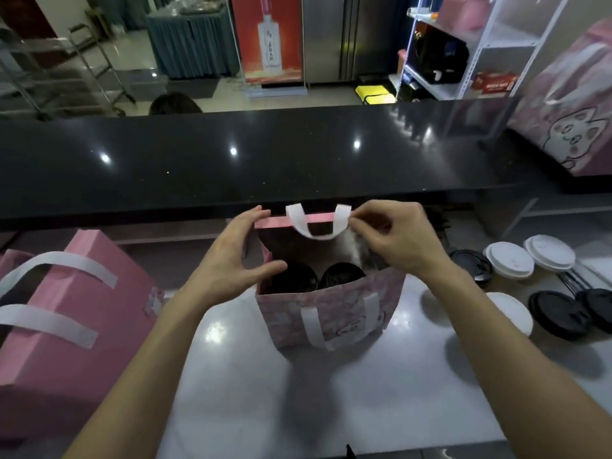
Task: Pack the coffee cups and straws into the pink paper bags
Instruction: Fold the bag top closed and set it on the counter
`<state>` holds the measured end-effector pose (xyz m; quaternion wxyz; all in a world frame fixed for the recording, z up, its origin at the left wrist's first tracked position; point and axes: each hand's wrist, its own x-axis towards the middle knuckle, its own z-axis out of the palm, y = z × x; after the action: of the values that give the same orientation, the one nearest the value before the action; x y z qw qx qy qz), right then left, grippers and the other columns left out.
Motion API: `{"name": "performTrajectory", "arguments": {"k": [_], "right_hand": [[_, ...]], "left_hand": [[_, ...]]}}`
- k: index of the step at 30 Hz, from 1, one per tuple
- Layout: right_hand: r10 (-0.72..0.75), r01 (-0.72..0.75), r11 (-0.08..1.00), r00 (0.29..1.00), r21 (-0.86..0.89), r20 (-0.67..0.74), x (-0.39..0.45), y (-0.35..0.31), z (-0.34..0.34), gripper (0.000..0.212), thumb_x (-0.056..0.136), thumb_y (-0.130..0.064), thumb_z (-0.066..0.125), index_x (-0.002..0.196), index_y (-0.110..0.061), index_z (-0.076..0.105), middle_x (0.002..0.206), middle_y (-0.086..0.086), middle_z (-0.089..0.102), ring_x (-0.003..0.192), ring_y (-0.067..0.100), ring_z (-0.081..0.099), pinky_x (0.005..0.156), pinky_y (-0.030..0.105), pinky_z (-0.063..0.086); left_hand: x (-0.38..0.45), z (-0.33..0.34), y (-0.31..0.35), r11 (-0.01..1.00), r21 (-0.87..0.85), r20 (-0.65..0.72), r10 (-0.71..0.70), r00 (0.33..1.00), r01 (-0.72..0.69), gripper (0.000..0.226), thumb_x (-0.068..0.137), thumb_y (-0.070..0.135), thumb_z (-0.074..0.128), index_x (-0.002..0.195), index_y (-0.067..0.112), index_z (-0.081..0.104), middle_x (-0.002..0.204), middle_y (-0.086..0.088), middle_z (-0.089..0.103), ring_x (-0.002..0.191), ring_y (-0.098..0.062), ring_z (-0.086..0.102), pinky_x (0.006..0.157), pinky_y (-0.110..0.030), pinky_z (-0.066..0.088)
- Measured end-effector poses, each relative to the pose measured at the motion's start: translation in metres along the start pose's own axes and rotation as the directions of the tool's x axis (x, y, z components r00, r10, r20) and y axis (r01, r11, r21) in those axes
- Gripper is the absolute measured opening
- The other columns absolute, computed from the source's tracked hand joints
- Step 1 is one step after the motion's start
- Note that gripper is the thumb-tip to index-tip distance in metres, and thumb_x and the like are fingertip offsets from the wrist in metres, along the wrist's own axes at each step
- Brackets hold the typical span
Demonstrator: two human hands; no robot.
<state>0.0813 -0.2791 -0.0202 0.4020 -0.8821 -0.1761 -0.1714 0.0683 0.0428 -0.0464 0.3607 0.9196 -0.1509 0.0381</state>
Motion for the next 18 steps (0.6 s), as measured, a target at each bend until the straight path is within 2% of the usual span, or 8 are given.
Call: {"name": "performTrajectory", "arguments": {"k": [2,4,5,7,9,13,15,18], "right_hand": [[0.078,-0.066,0.995,0.984,0.080,-0.158,-0.014,0.016,-0.011,0.008,0.093,-0.032,0.076,0.098,-0.027,0.081,0.087,-0.015,0.077,0.081,0.007,0.075,0.078,0.040,0.063],[0.154,-0.138,0.983,0.980,0.122,-0.128,-0.023,0.034,-0.018,0.026,0.090,-0.041,0.077,0.114,-0.032,0.076,0.105,-0.013,0.076,0.097,0.007,0.073,0.089,0.043,0.062],[0.181,-0.177,0.975,0.983,0.136,-0.022,-0.027,0.042,-0.020,0.050,0.085,-0.050,0.080,0.131,-0.035,0.068,0.125,-0.012,0.072,0.114,0.005,0.068,0.099,0.040,0.059],[0.214,-0.268,0.946,0.938,0.182,0.271,-0.031,0.057,-0.022,0.113,0.068,-0.069,0.092,0.163,-0.044,0.034,0.167,-0.010,0.039,0.143,-0.005,0.046,0.114,0.027,0.044],[0.235,-0.363,0.913,0.841,0.184,0.488,-0.031,0.069,-0.021,0.150,0.055,-0.066,0.101,0.168,-0.051,0.004,0.179,-0.014,0.006,0.138,-0.022,0.041,0.107,0.009,0.041],[0.244,-0.363,0.928,0.762,0.084,0.599,-0.025,0.080,-0.010,0.169,0.046,-0.063,0.105,0.164,-0.054,-0.016,0.178,-0.019,-0.007,0.158,0.010,0.018,0.117,0.025,0.033],[0.249,-0.386,0.918,0.746,0.096,0.618,-0.018,0.084,-0.007,0.174,0.044,-0.063,0.106,0.163,-0.053,-0.020,0.179,-0.016,-0.008,0.160,0.010,0.010,0.125,0.031,0.027],[0.242,-0.389,0.913,0.757,0.121,0.607,-0.008,0.092,-0.005,0.176,0.043,-0.061,0.107,0.164,-0.051,-0.021,0.180,-0.011,-0.002,0.161,0.006,0.006,0.128,0.033,0.022]], "left_hand": [[-0.002,0.005,0.005,0.999,0.019,-0.177,0.040,0.983,-0.037,0.065,0.086,0.041,0.090,0.143,0.029,0.060,0.147,0.010,0.058,0.137,-0.011,0.056,0.118,-0.044,0.050],[-0.005,0.007,0.013,0.995,0.062,-0.260,0.090,0.962,-0.076,0.044,0.087,0.044,0.089,0.122,0.031,0.067,0.128,0.013,0.059,0.121,-0.007,0.061,0.105,-0.040,0.057],[-0.006,0.006,0.016,0.993,0.071,-0.237,0.108,0.965,-0.093,0.047,0.083,0.055,0.089,0.119,0.034,0.066,0.127,0.015,0.056,0.121,-0.007,0.059,0.103,-0.035,0.056],[-0.009,0.002,0.017,0.998,0.042,-0.074,0.049,0.996,-0.046,0.085,0.063,0.078,0.090,0.132,0.042,0.055,0.144,0.019,0.044,0.135,-0.008,0.049,0.110,-0.029,0.046],[-0.014,-0.007,0.009,0.995,-0.007,0.150,-0.092,0.984,0.095,0.120,0.044,0.081,0.096,0.142,0.049,0.035,0.155,0.021,0.029,0.145,-0.014,0.039,0.116,-0.032,0.041],[-0.023,-0.005,-0.013,0.972,-0.058,0.213,-0.211,0.954,0.227,0.128,0.044,0.065,0.104,0.142,0.045,0.024,0.159,0.014,0.023,0.143,-0.025,0.045,0.114,-0.039,0.049],[-0.022,0.001,-0.022,0.965,-0.081,0.241,-0.222,0.945,0.248,0.118,0.052,0.052,0.106,0.142,0.041,0.032,0.167,0.014,0.019,0.149,-0.026,0.043,0.115,-0.038,0.047],[-0.014,0.007,-0.036,0.958,-0.170,0.296,-0.174,0.939,0.231,0.087,0.060,0.037,0.104,0.135,0.038,0.058,0.173,0.032,0.001,0.158,-0.022,0.033,0.123,-0.046,0.044]]}}
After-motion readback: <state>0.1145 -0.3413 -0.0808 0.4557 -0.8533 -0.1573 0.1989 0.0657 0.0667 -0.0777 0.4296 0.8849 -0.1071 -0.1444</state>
